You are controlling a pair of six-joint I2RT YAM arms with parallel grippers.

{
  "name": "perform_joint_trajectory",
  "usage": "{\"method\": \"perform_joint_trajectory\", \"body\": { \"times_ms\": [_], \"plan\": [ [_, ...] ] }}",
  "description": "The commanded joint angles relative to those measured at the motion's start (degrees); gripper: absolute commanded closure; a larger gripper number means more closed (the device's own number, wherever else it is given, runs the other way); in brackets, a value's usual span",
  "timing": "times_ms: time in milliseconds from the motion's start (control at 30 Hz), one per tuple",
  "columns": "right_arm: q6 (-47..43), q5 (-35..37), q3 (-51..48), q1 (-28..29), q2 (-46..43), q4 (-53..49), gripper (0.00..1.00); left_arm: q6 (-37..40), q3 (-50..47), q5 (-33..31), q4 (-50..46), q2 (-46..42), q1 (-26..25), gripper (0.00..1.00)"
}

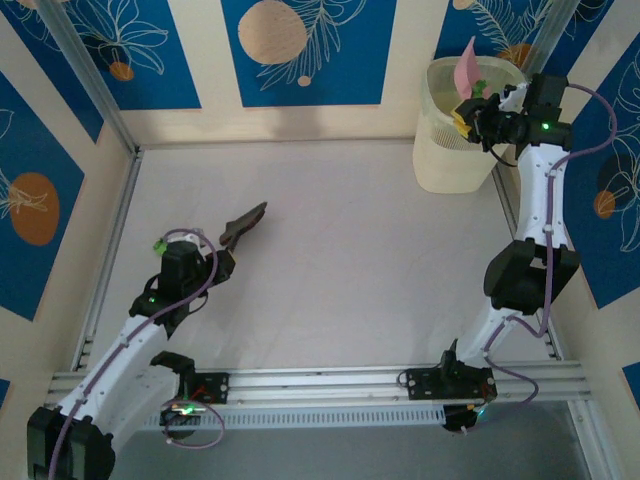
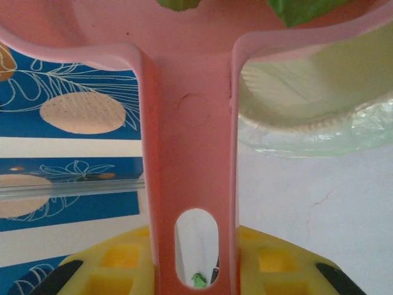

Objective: Sweep away the paper scraps from the table

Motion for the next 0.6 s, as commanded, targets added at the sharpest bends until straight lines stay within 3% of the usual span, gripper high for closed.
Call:
{"method": "perform_joint_trajectory", "body": {
  "times_ms": [0, 233, 567],
  "plan": [
    [6.5, -6.0, -1.9, -1.0, -0.4, 6.9, 1.00, 0.4, -0.3, 1.0, 2.3, 0.3, -0.4, 1.00],
    [17.0, -11.1, -6.1, -2.3, -0.7, 16.9, 1.00, 0.4, -0.3, 1.2, 2.7, 1.0, -0.4, 1.00],
    [30.6, -12.2, -9.9, -2.8, -0.5, 28.3, 1.00, 0.6, -0.3, 1.2, 2.9, 1.3, -0.4, 1.00]
  ]
}}
